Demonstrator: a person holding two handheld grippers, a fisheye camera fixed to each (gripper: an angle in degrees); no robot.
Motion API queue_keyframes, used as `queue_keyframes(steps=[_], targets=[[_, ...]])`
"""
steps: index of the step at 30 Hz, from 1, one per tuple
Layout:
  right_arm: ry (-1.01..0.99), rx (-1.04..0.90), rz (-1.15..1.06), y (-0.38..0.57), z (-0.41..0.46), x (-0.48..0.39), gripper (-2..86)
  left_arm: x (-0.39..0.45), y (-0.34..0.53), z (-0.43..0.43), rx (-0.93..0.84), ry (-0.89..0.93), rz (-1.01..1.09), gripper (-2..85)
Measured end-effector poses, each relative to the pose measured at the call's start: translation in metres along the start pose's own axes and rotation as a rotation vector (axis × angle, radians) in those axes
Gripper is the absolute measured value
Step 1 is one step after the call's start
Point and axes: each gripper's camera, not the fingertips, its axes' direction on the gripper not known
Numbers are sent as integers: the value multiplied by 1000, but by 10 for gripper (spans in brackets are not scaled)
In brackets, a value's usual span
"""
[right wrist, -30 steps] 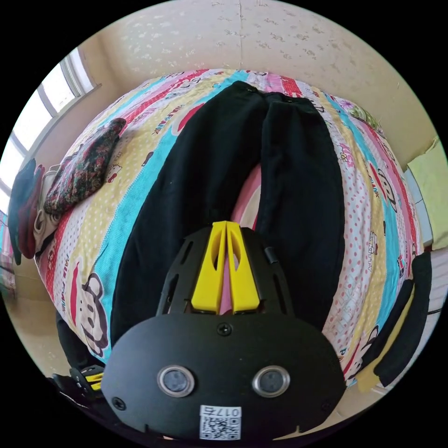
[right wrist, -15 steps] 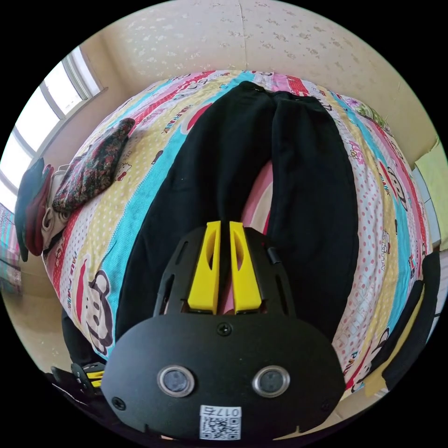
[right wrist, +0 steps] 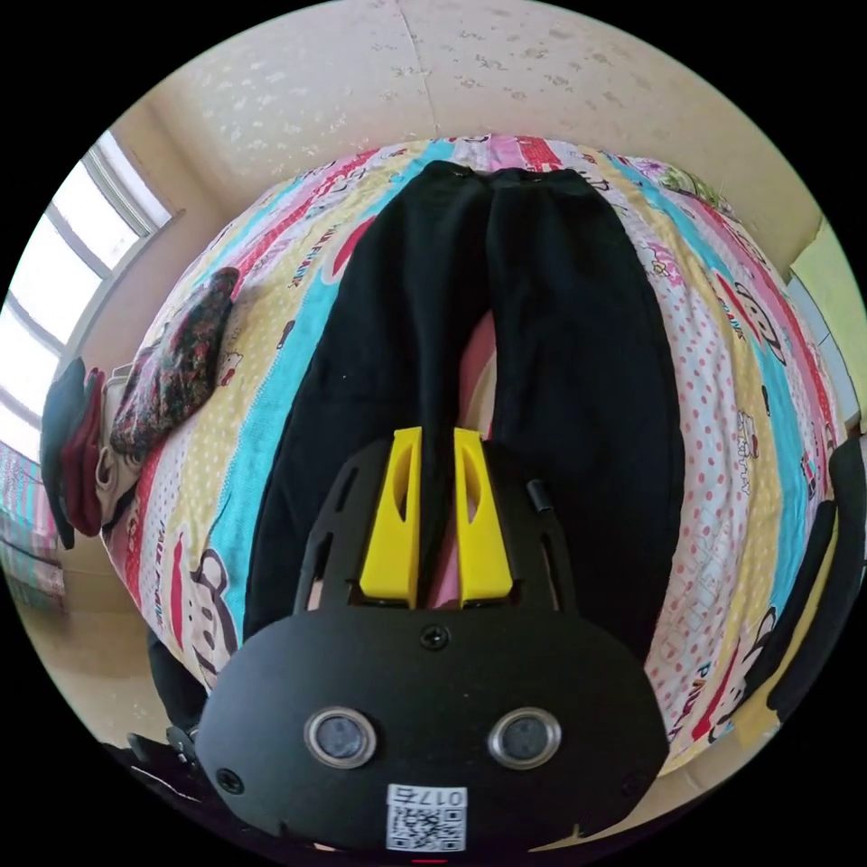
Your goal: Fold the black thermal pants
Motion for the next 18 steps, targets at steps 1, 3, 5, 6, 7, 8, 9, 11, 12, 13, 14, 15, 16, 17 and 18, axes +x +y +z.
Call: queue_keyframes(steps=[1, 3, 5, 6, 7, 8, 9, 11, 12, 13, 14, 15, 16, 17, 18], targets=[[-5, 49, -25, 2, -11, -9, 63, 0, -1, 1, -8, 1, -6, -6], [-45, 91, -92, 4, -20, -27, 60, 1, -1, 3, -16, 0, -10, -6], [-107, 79, -185, 8, -16, -55, 53, 3, 1, 5, -17, -6, -12, -6], [-116, 59, -206, 9, -9, -62, 48, 5, 2, 5, -16, -12, -11, -7], [-117, -36, -237, 11, 12, -75, 39, 7, 3, 5, -16, -22, -5, -7], [-94, -157, -221, 14, 42, -84, 31, 8, 4, 6, -16, -28, -1, -7], [-84, -148, -215, 17, 48, -86, 27, 11, 5, 6, -13, -43, 5, -8], [-101, -105, -231, 21, 40, -85, 16, 15, 8, 5, 3, -68, 17, -8], [-130, -106, -228, 21, 36, -83, 14, 16, 10, 5, 4, -74, 24, -8], [-208, -87, -223, 23, 24, -76, 11, 17, 12, 6, 6, -74, 23, -8], [-367, -69, -263, 30, 10, -69, 8, 17, 13, 7, 8, -72, 19, -8], [-434, -61, -260, 34, 3, -65, 7, 16, 15, 7, 11, -65, 8, -8], [-478, -38, -208, 46, -9, -55, 6, 16, 16, 8, 12, -60, -3, -7], [-420, -21, -132, 62, -18, -46, 6, 15, 16, 9, 12, -57, -6, -7], [-384, -13, -108, 70, -21, -43, 5, 15, 17, 10, 14, -53, -9, -6]])
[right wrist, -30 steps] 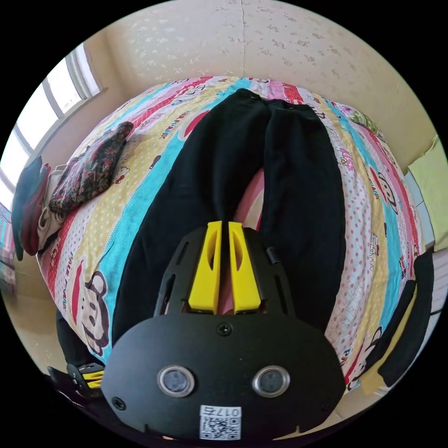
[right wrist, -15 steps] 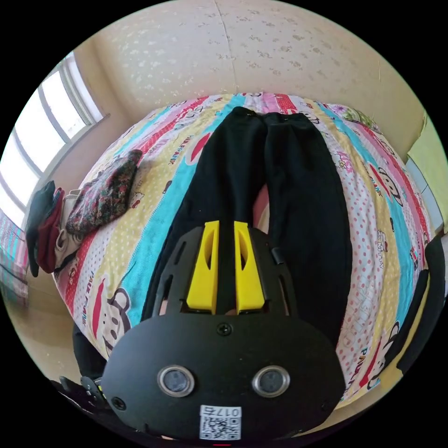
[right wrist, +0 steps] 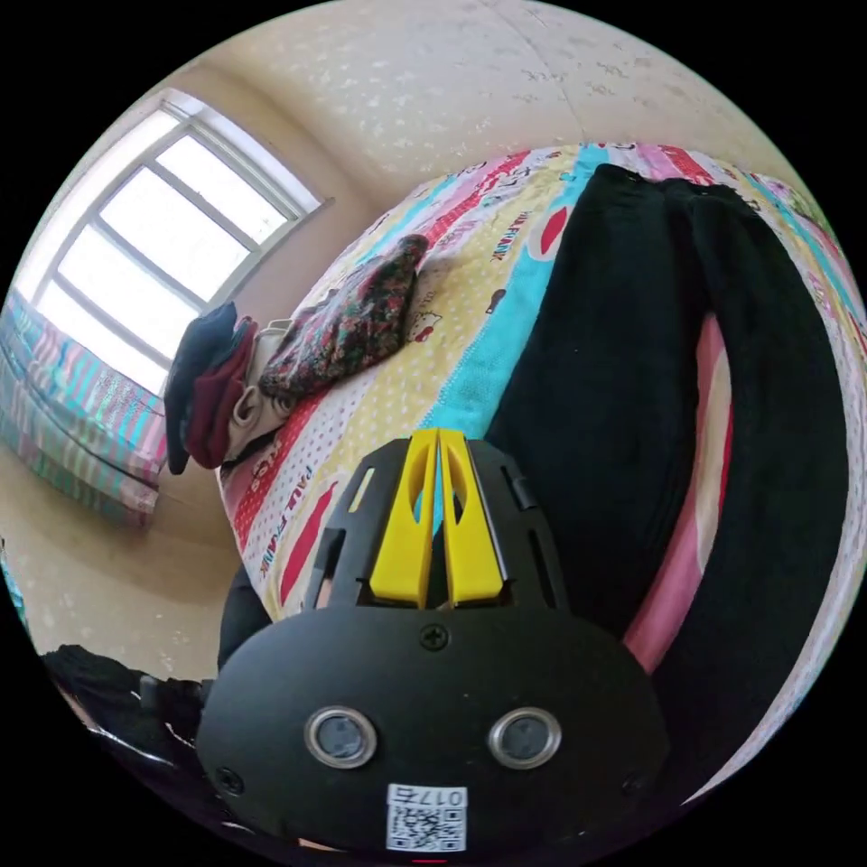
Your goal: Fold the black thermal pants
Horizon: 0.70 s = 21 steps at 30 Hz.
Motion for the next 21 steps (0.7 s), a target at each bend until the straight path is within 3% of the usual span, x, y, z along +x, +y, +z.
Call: queue_keyframes(steps=[4, 6, 9, 12, 14, 17, 21], targets=[[121, -91, -99, 41, 7, -1, 4, 4, 10, 3, 41, -11, -6, -7], [71, -143, -123, 46, -15, -8, 3, 9, 17, 0, 85, -45, 4, -8], [-37, -44, -174, 82, -63, -27, 4, 21, 31, -8, 209, -76, 45, -9], [162, -227, -84, 130, -44, -25, 4, 31, 43, -11, 327, -58, 76, -10], [166, -93, -118, 164, -59, -26, 5, 35, 47, -1, 327, -41, 73, -10], [-5, -55, -133, 186, -118, -16, 8, 40, 43, 46, 77, -39, 68, -9], [80, 242, 67, 244, -218, 32, 22, 46, 61, 58, 139, -12, 71, -9]])
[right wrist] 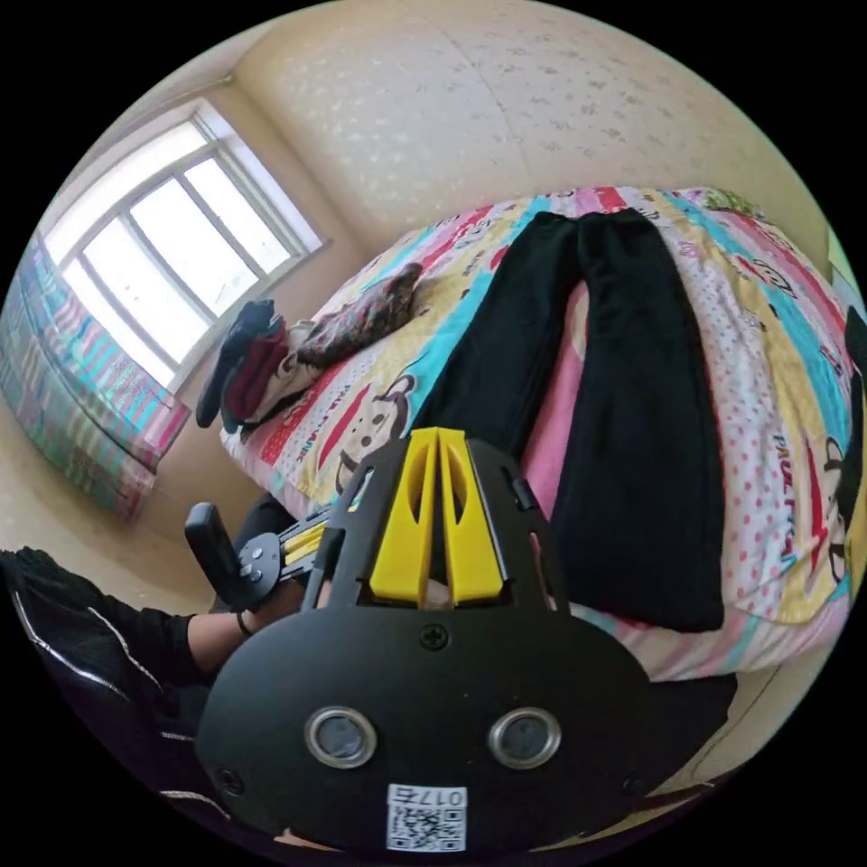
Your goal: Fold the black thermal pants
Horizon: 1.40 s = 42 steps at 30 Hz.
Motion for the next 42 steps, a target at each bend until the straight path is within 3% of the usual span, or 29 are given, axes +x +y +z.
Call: queue_keyframes(steps=[2, 4, 8, 17, 21, 25, 27, 29, 33, 36, 40, 42], targets=[[183, 133, 201, 32, -60, 53, 43, 5, 5, 3, 6, -5, 5, -9], [230, 199, 349, 60, -93, 90, 63, 14, 10, 7, 11, -22, 19, -9], [-3, 196, 481, 102, -110, 142, 116, 28, 20, 10, 42, -48, 17, -9], [-97, 201, 506, 120, -102, 147, 99, 76, 34, -4, 77, -115, 112, -8], [-130, 245, 498, 124, -118, 146, 60, 114, 12, -10, 92, 30, 205, 1], [-215, 258, 457, 122, -129, 136, 50, 171, -25, 3, 83, 246, 333, 65], [-257, 253, 444, 118, -133, 133, 49, 200, -39, 20, 30, 268, 405, 95], [-297, 236, 442, 111, -137, 131, 48, 230, -50, 42, -45, 181, 455, 121], [-314, 224, 436, 100, -146, 126, 47, 287, -54, 74, -36, -11, 593, 138], [-367, 219, 421, 92, -148, 120, 47, 311, -56, 94, -53, -97, 583, 137], [-341, 178, 379, 82, -145, 111, 49, 323, -57, 105, 5, -235, 502, 73], [-336, 146, 353, 78, -145, 113, 51, 318, -58, 104, 12, -190, 465, 51]])
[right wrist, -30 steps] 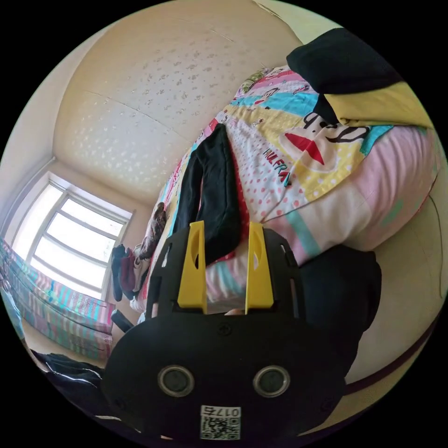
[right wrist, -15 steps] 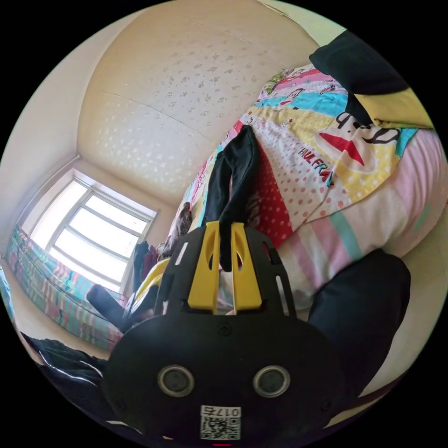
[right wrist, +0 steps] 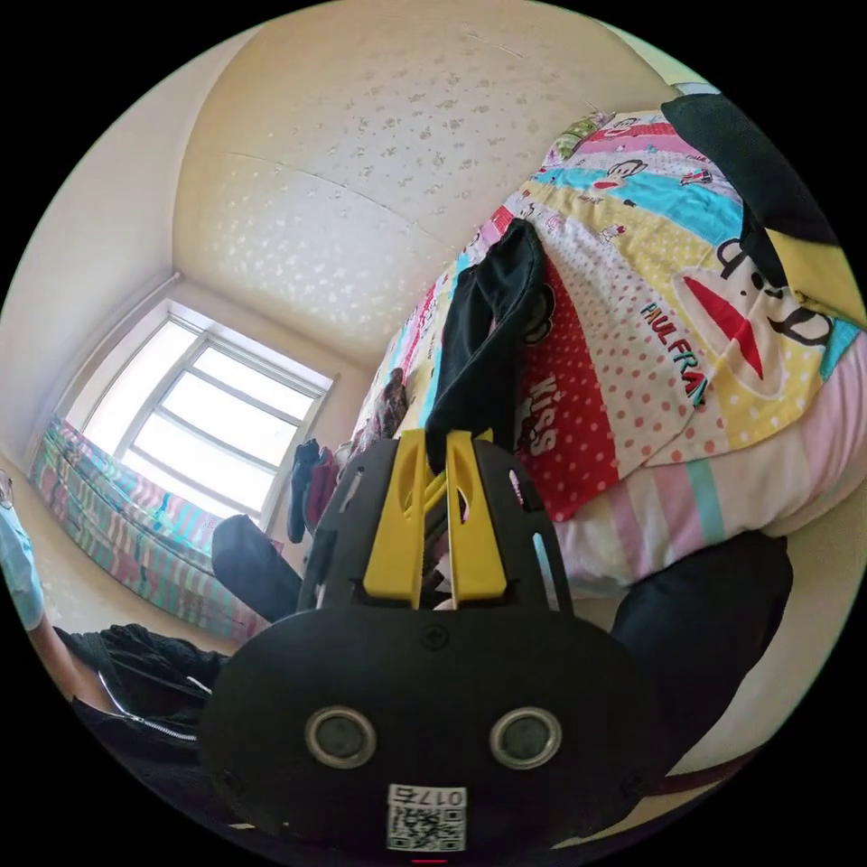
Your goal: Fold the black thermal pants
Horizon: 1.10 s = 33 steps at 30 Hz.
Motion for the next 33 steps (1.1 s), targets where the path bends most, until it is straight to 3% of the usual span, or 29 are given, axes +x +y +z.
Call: queue_keyframes(steps=[3, 8, 14, 21, 27, 33], targets=[[-54, -87, -32, -20, -2, 8, 63, -13, 1, 0, 12, 73, -65, 43], [54, 100, -21, -107, -6, 24, 104, -31, -4, -3, 0, 116, -111, 40], [134, -160, 44, -232, 134, 62, 136, -56, -9, -11, 3, 156, -150, 43], [314, -361, 42, -272, 254, 71, 93, -107, -9, -27, 25, 212, -212, 43], [243, -301, -14, -288, 277, 4, 43, -163, 4, -47, 85, 296, -331, 44], [631, -487, -275, -280, 381, -142, 35, -231, 38, -76, 153, 439, -643, 45]])
